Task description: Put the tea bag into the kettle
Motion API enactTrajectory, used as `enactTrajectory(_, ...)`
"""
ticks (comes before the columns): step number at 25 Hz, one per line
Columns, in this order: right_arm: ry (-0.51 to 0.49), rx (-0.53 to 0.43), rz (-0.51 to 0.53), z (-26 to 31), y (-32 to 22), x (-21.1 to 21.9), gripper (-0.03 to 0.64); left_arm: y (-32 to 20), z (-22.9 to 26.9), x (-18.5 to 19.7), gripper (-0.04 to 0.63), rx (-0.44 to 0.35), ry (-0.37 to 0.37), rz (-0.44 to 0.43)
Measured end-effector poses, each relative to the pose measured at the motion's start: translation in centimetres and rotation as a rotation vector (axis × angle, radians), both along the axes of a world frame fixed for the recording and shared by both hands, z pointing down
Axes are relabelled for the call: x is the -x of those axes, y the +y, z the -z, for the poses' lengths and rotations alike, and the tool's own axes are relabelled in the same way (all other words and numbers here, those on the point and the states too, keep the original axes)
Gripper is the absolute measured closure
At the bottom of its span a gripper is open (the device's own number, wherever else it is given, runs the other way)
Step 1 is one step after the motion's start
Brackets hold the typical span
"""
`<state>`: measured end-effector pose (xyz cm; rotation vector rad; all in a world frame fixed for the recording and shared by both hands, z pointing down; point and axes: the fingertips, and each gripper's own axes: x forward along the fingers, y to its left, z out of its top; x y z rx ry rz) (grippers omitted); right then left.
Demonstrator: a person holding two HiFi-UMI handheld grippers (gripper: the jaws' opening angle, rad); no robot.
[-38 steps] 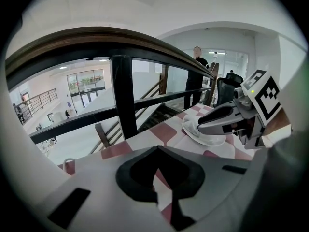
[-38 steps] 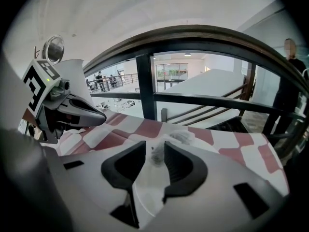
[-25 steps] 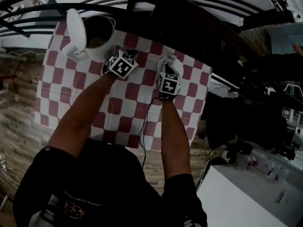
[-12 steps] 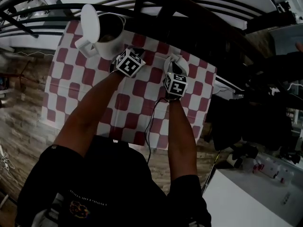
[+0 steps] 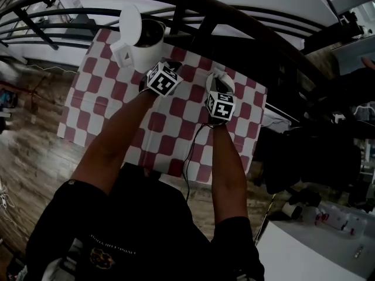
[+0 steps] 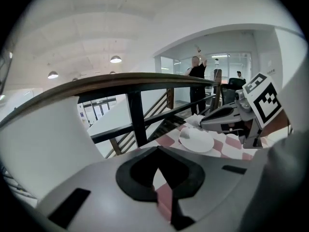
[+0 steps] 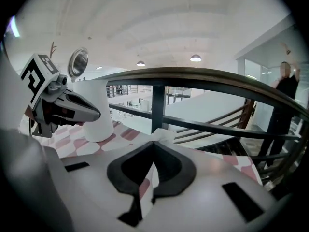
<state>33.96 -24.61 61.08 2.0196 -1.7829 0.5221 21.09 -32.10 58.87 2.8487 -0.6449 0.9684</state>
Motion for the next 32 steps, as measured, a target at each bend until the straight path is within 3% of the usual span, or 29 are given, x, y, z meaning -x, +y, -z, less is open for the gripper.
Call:
enactTrajectory(22, 0.045, -0.143, 0.185, 8.6, -0.5, 8.3, 0.601, 1.8, 7.8, 9.4, 0.595, -0.123, 0.053, 0.168)
enactTrajectory(32, 0.055, -0.168, 0.285, 10.3, -1.4, 13.0, 0.601, 1.6, 9.3, 15.5, 0.595, -0.154, 0.054, 0.272)
